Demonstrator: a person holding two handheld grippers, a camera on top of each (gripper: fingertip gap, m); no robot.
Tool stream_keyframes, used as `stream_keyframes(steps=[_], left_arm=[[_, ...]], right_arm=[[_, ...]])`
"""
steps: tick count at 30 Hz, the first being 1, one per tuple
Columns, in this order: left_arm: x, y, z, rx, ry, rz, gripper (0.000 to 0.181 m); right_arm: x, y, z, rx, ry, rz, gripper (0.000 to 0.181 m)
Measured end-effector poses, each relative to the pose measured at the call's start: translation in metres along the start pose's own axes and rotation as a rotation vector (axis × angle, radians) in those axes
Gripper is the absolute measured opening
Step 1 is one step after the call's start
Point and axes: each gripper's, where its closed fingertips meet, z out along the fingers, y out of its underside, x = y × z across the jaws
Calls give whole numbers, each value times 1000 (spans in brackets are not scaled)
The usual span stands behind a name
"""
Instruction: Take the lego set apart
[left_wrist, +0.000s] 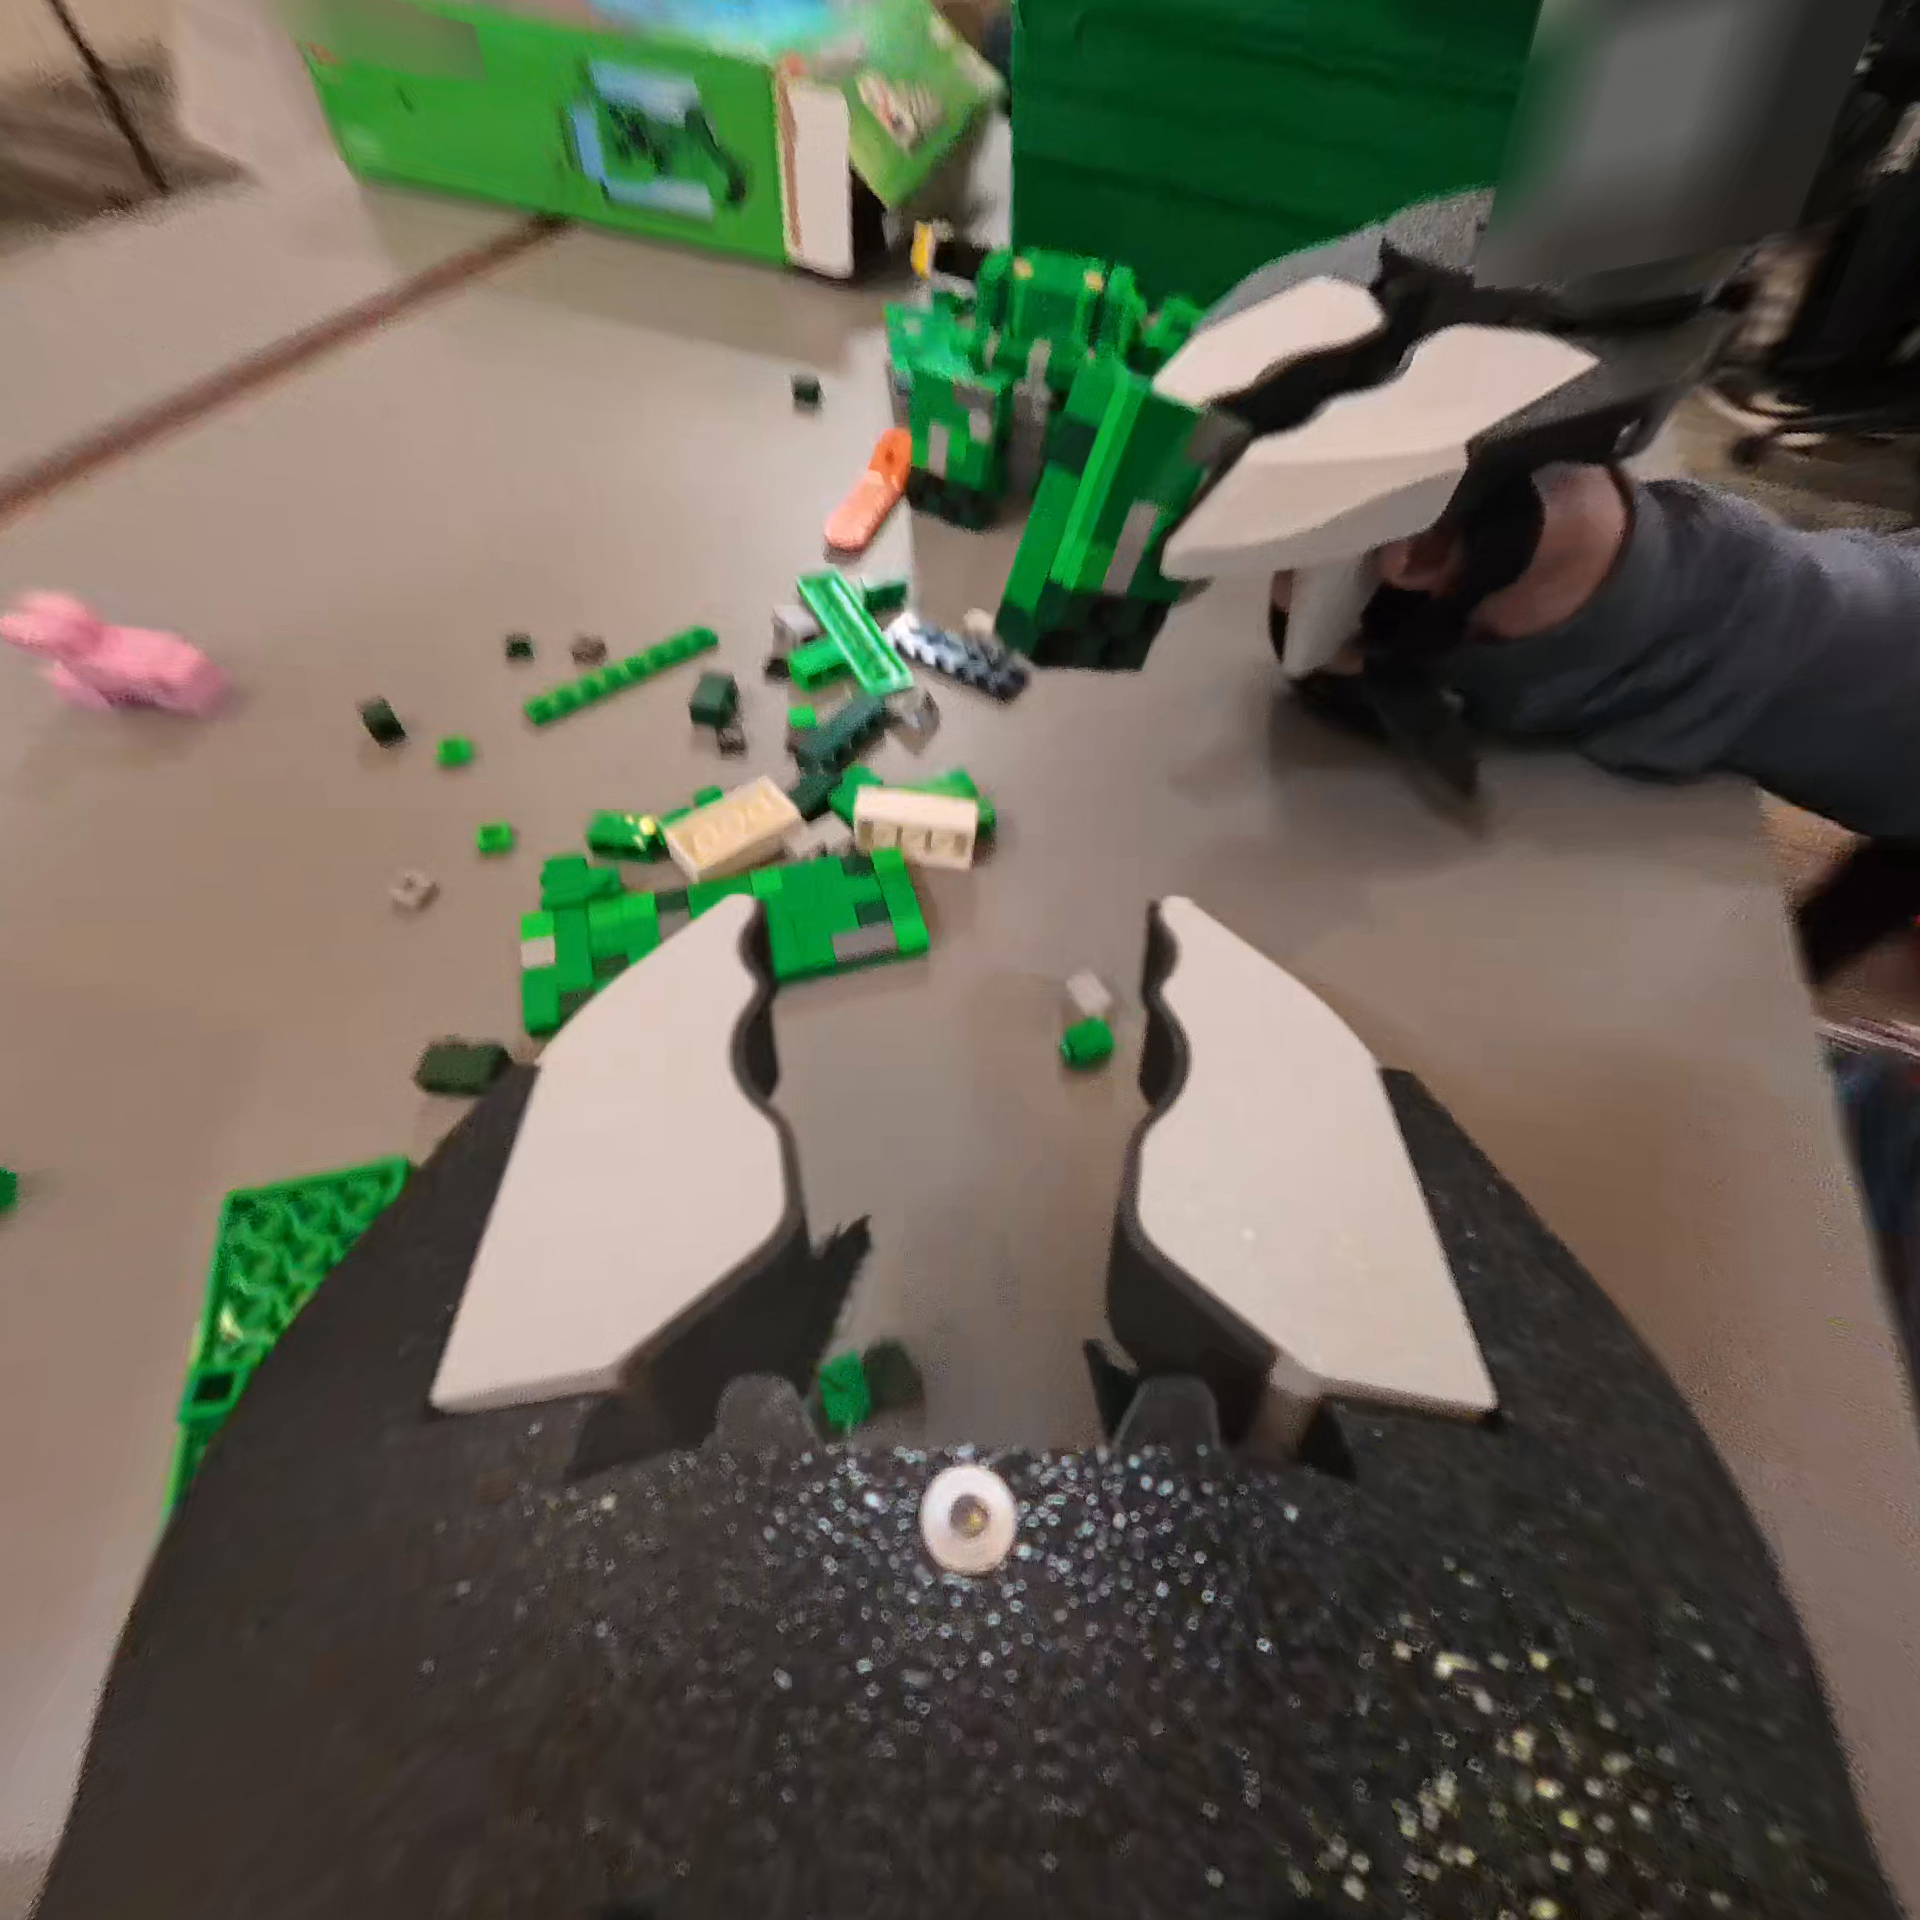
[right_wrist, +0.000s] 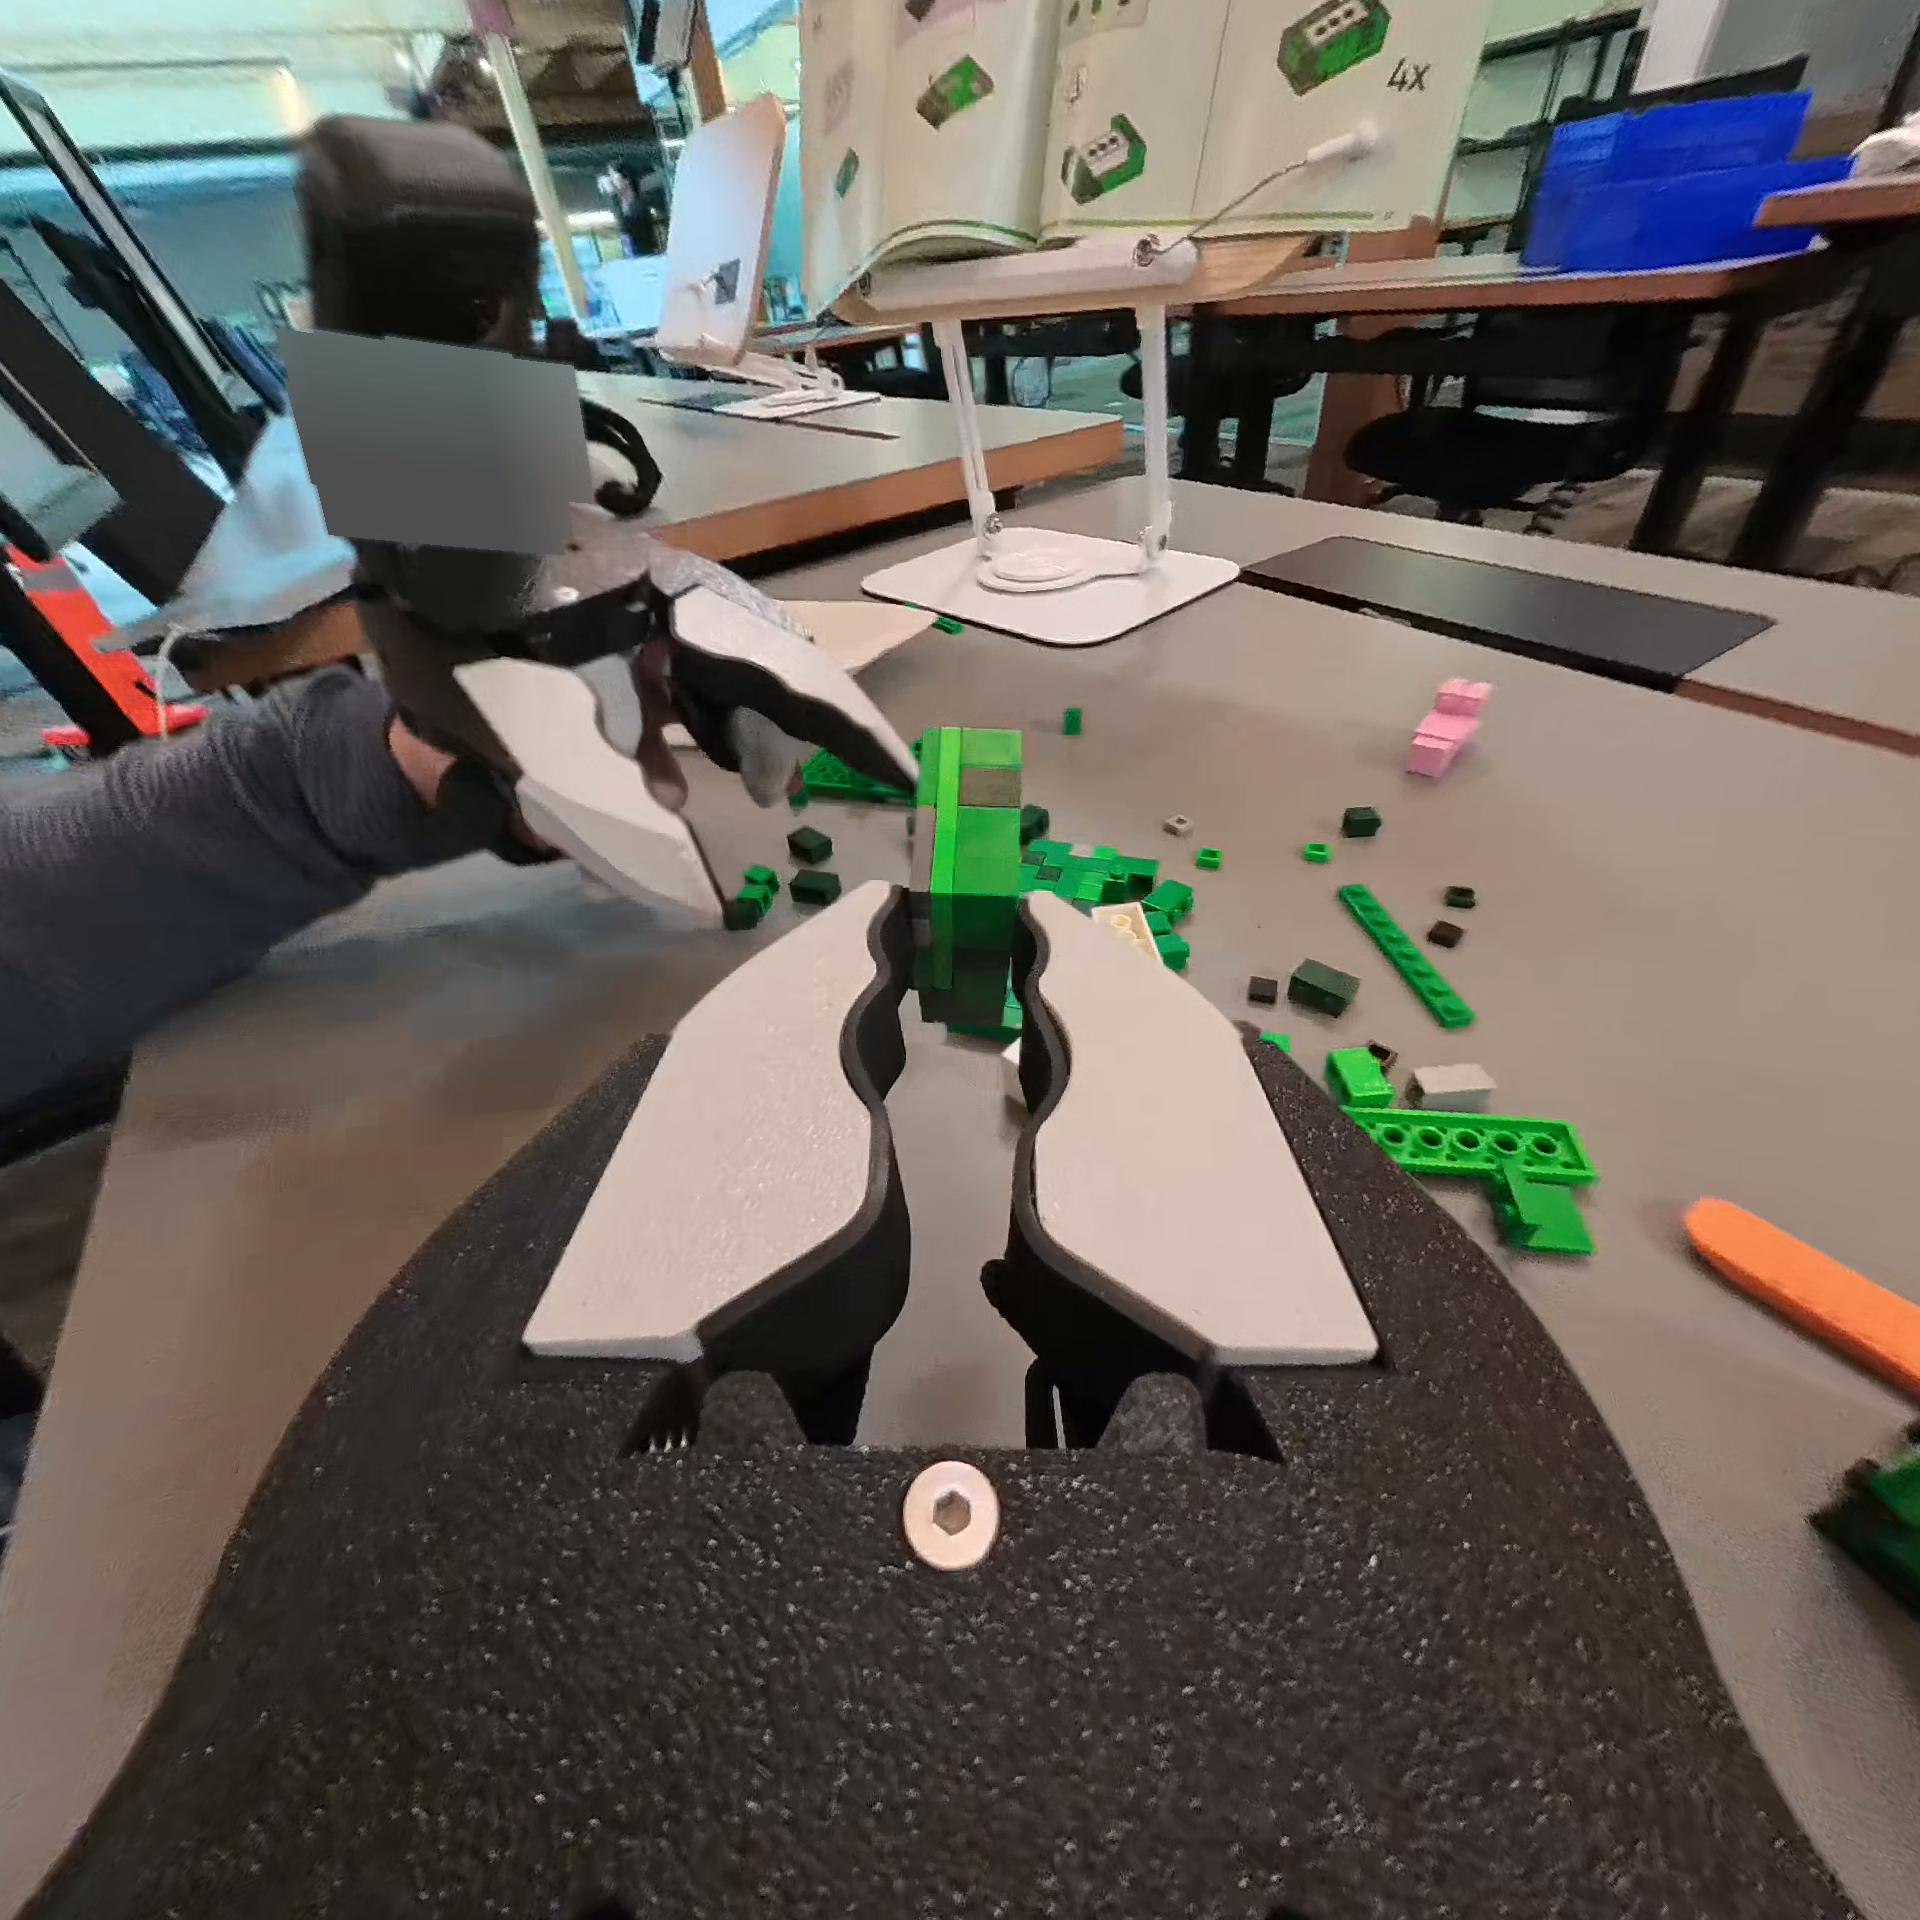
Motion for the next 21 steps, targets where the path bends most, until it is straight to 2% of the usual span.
stream_keyframes(steps=[1, 4, 9, 12, 16, 17, 21], left_arm=[[1, -7, 5, 35, -54, 49, 77], [10, -26, 26, 94, -175, 204, 84], [15, -36, 63, 55, -296, 392, 88], [10, -35, 76, 23, -344, 506, 81], [12, -40, 79, 80, -329, 553, 65], [11, -41, 77, 86, -334, 568, 68], [3, -36, 63, 40, -337, 666, 98]], right_arm=[[1, 0, 0, 3, -4, 15, 17], [3, 0, -1, 15, -11, 57, 17], [2, -3, -3, 53, -57, 139, 17], [2, -5, -4, 71, -82, 180, 17], [1, -4, -3, 71, -102, 200, 17], [1, -4, -3, 68, -105, 197, 17], [-1, 0, -4, 15, -107, 123, 17]])
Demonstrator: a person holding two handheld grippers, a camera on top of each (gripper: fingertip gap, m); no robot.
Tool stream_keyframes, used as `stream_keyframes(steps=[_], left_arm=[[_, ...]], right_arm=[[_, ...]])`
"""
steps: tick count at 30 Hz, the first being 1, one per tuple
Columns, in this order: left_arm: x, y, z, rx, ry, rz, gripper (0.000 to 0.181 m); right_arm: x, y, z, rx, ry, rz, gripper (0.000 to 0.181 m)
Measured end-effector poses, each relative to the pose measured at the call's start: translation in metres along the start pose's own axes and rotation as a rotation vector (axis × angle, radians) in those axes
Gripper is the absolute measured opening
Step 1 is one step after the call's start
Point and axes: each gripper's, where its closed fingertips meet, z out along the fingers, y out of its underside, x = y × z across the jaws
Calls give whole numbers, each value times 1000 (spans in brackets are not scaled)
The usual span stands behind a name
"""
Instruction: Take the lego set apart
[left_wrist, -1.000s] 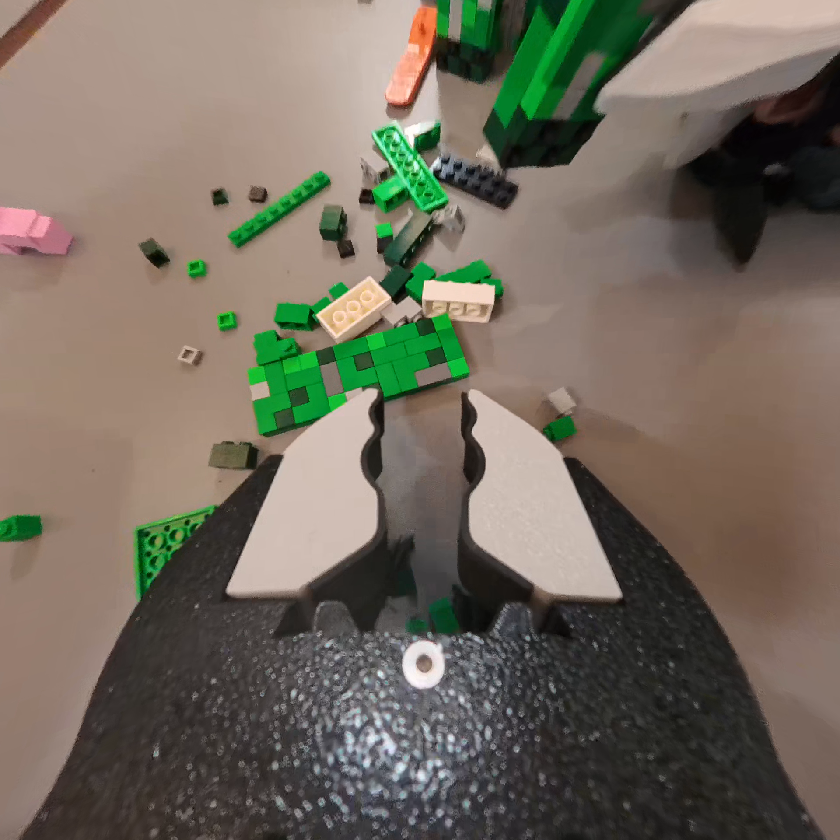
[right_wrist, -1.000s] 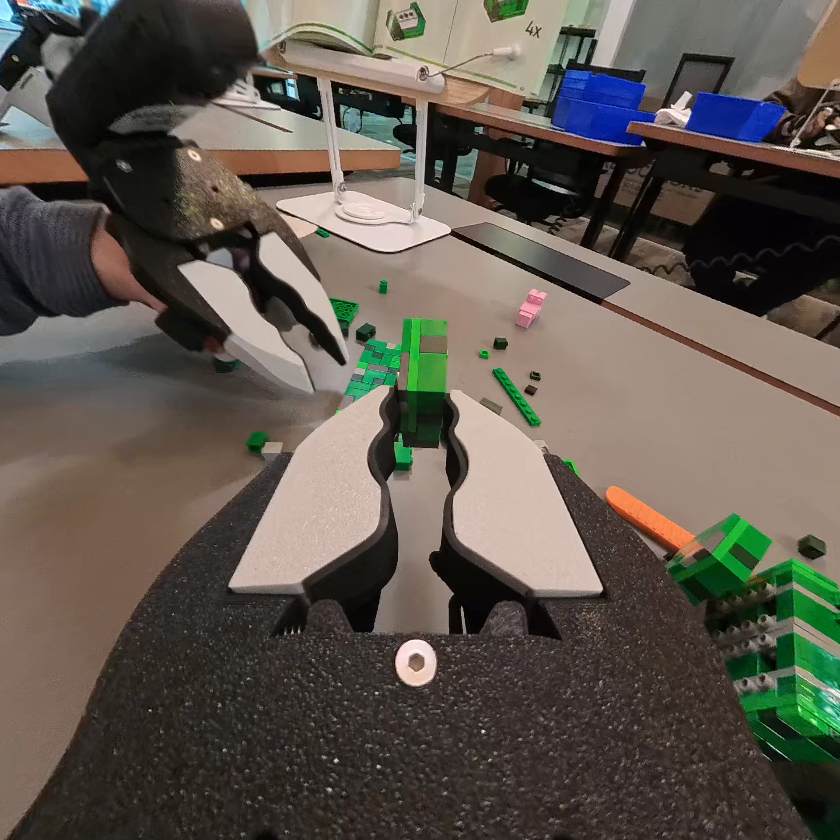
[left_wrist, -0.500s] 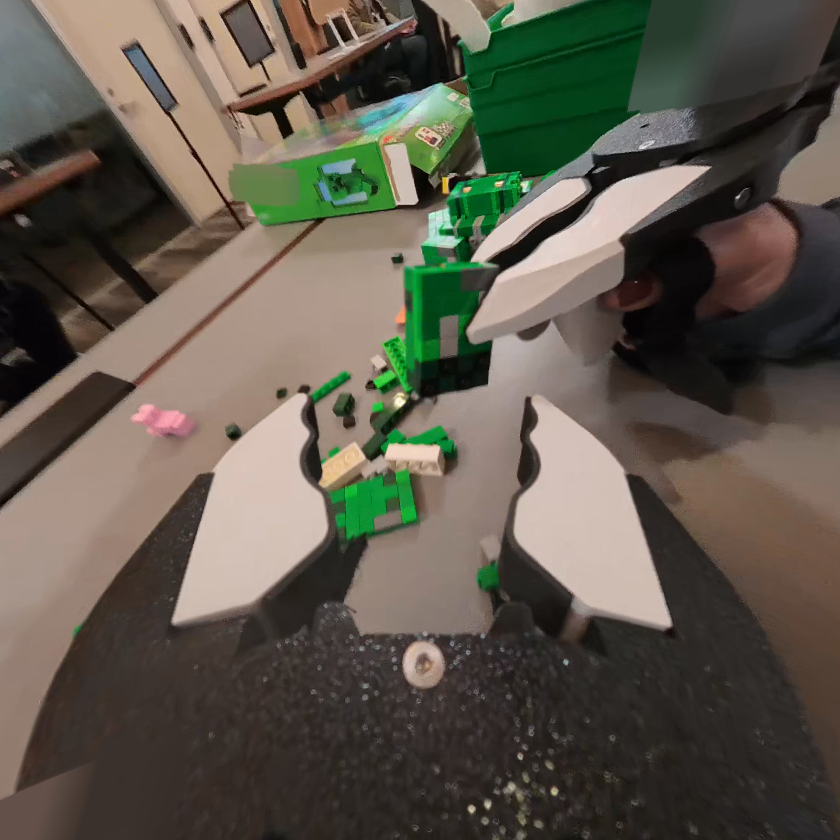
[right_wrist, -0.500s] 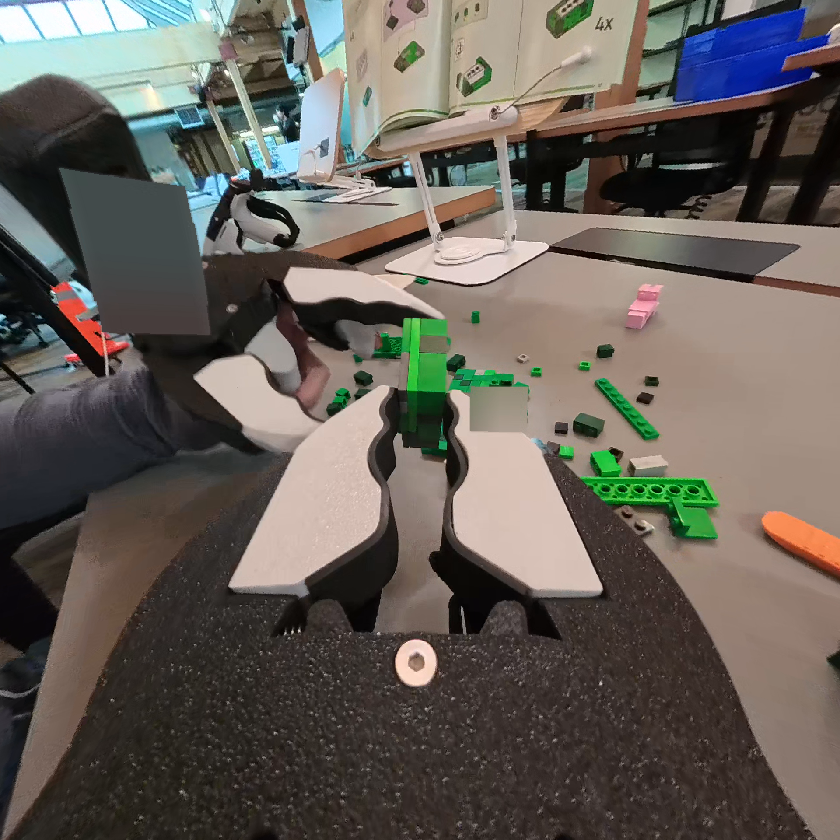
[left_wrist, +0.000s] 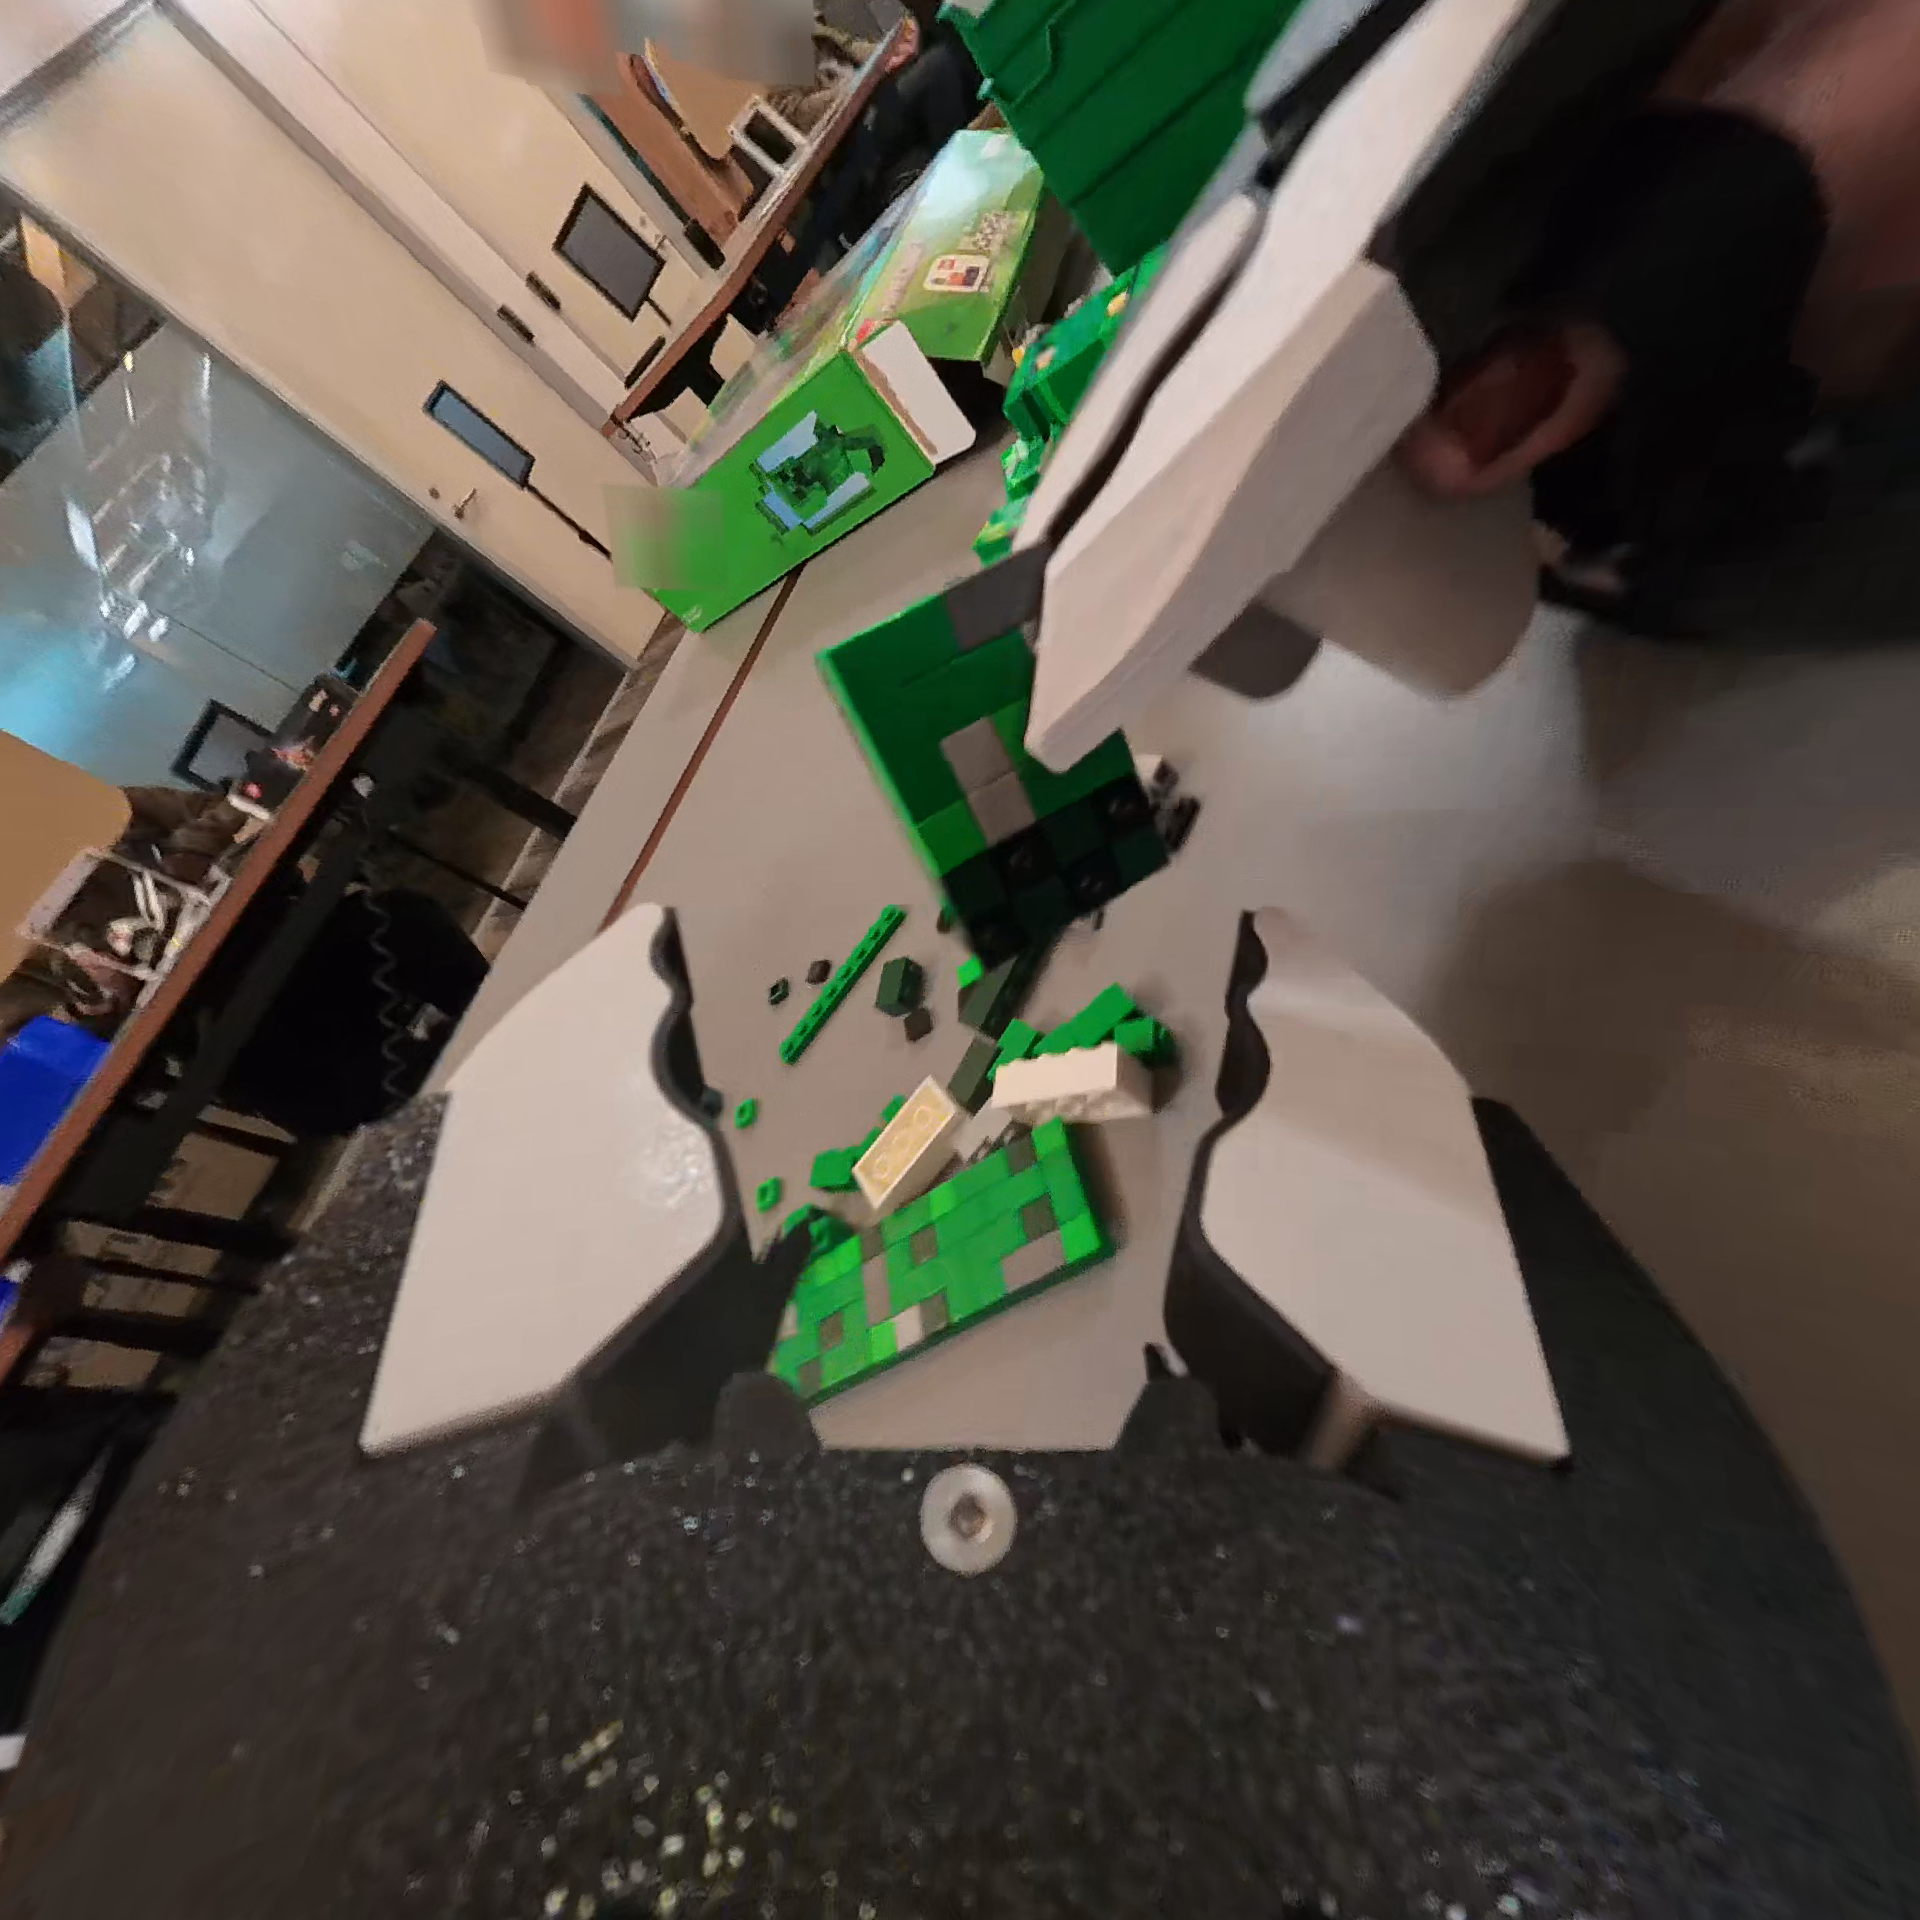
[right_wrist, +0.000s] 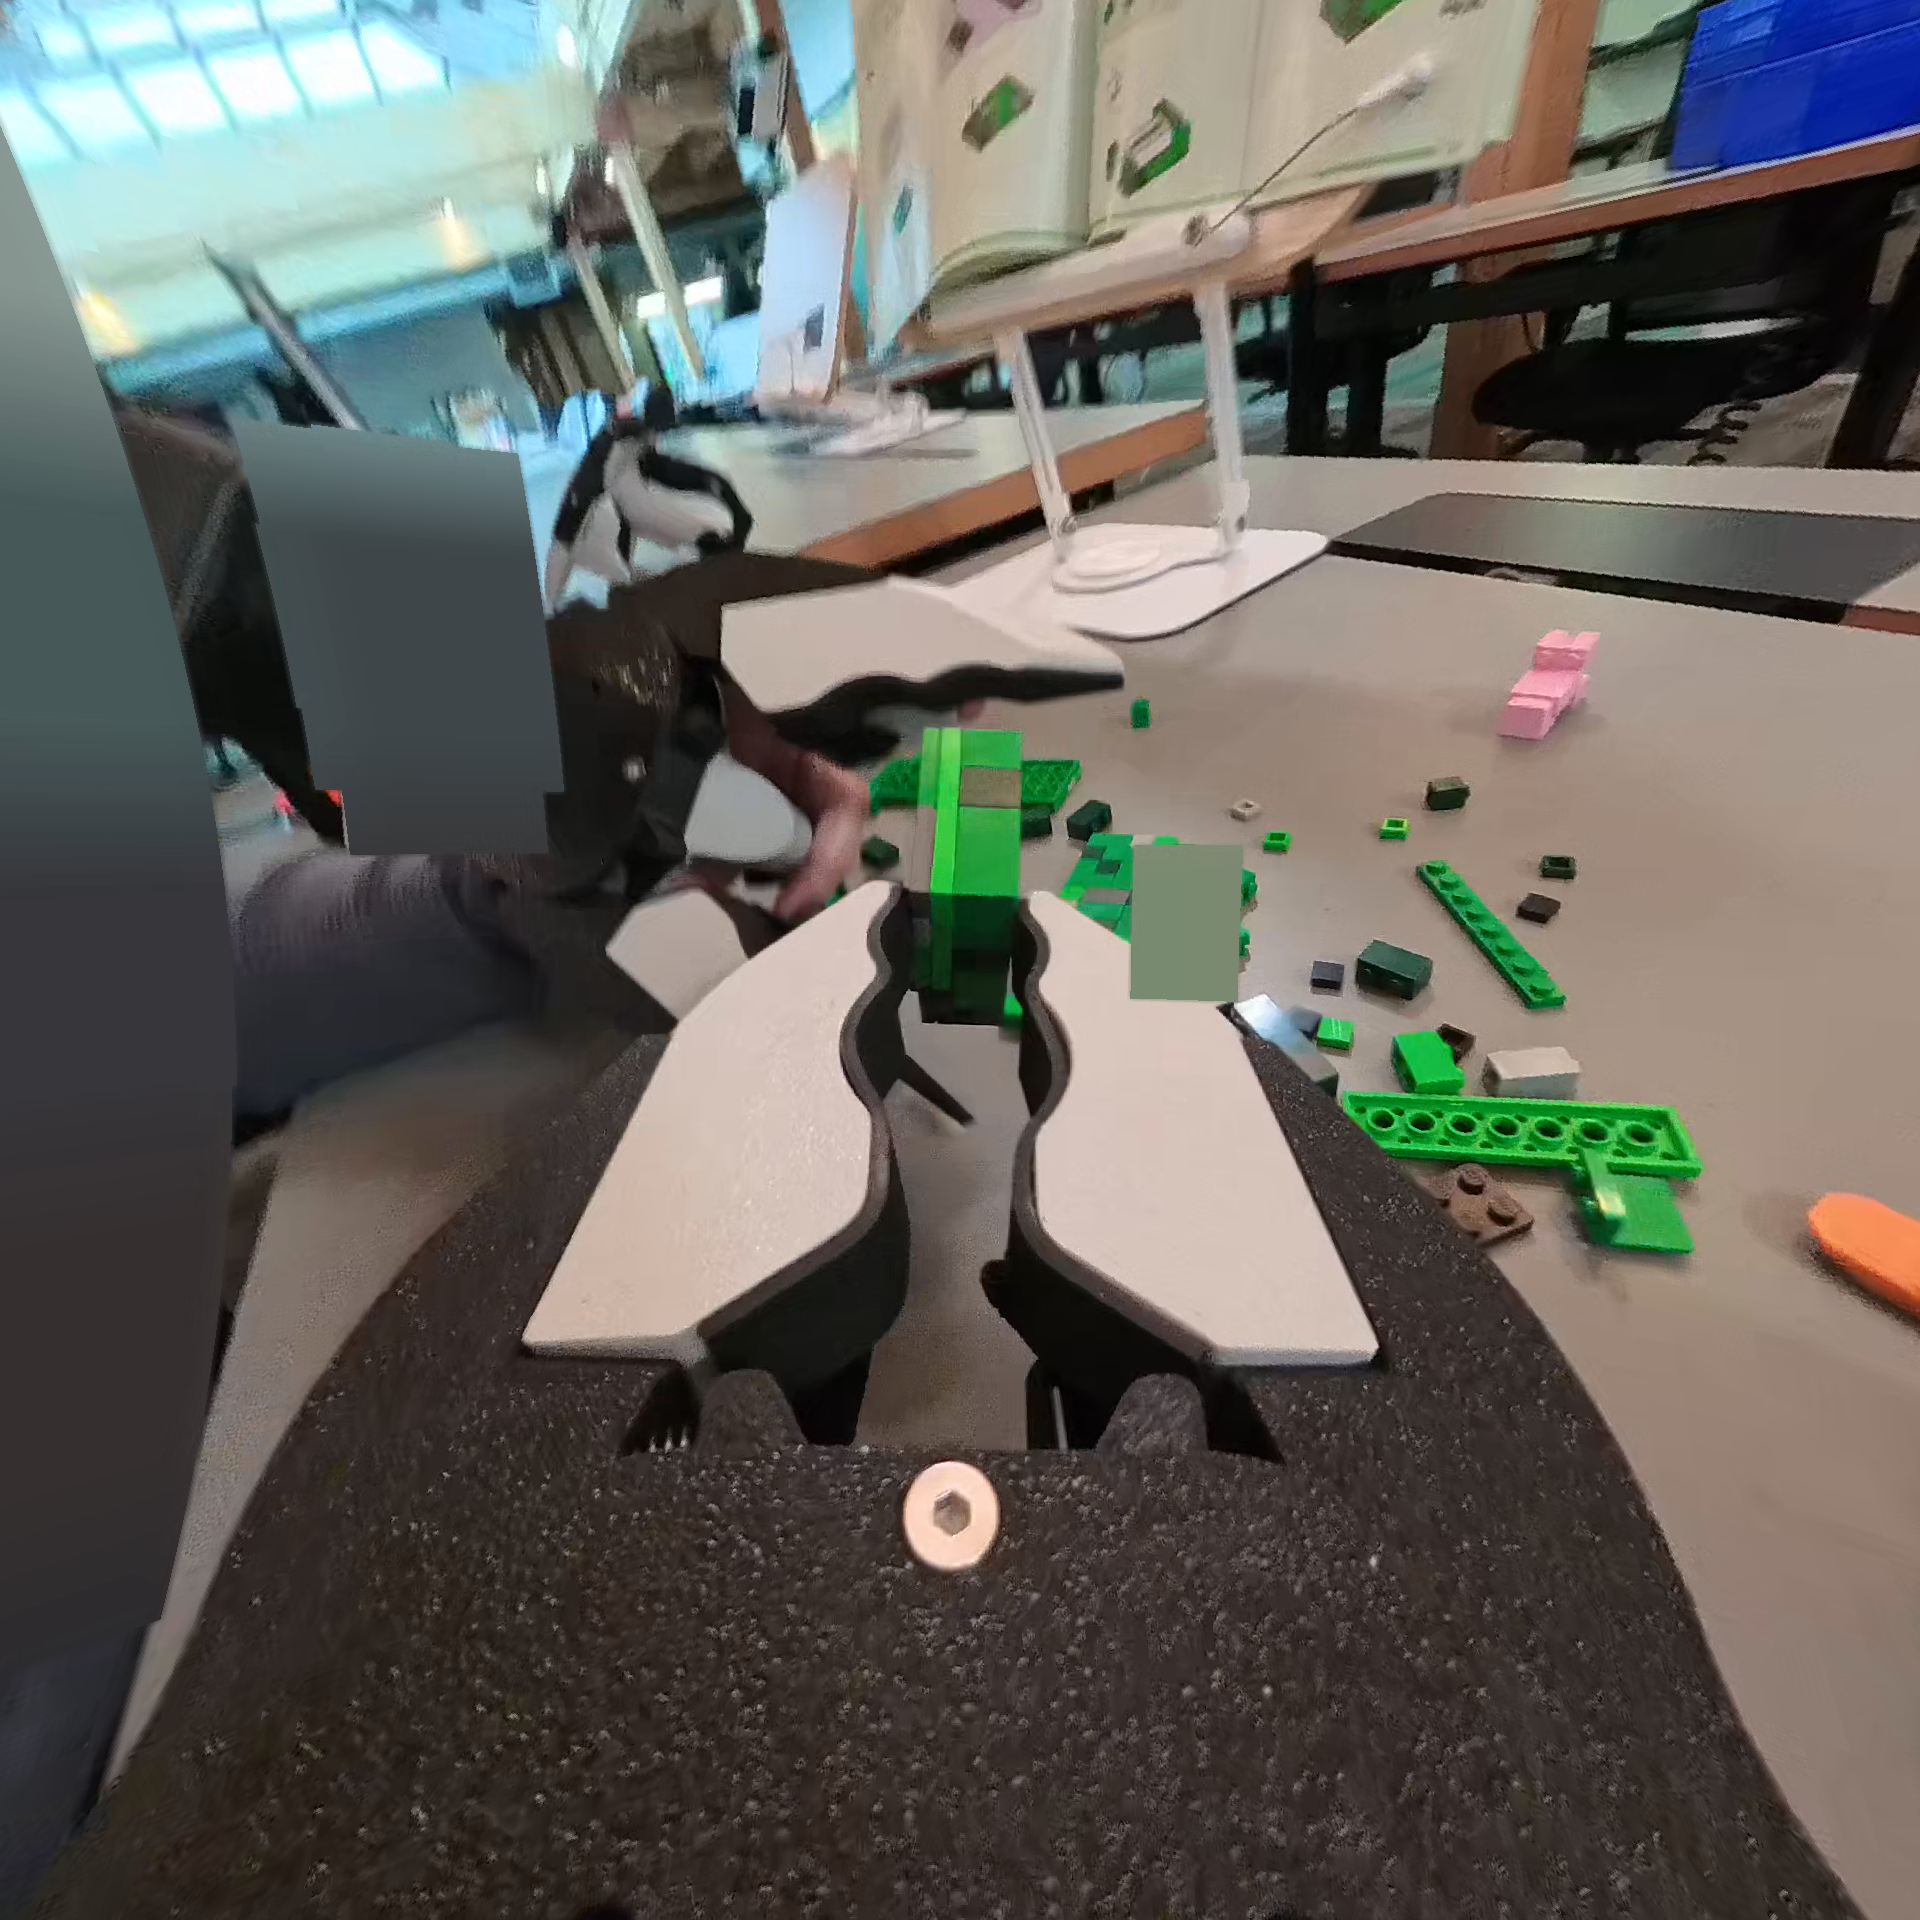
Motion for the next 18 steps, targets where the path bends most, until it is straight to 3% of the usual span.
stream_keyframes(steps=[3, 6, 8, 10, 15, 18], left_arm=[[7, 6, -14, 29, 66, 79, 97], [12, 9, -21, 40, 180, -95, 91], [3, 11, -21, 37, 169, -190, 90], [-10, 15, -21, 21, 96, -210, 88], [-44, 22, -24, -55, -225, -102, 82], [-55, 28, -27, -87, -333, -92, 74]], right_arm=[[3, 18, 1, -172, 3, -156, 17], [8, 19, 7, -229, 63, -317, 17], [5, 15, 15, -227, 65, -362, 17], [4, 3, 25, -173, 50, -314, 17], [-2, -41, 56, 49, -92, 20, 17], [-7, -47, 72, 103, -154, 115, 17]])
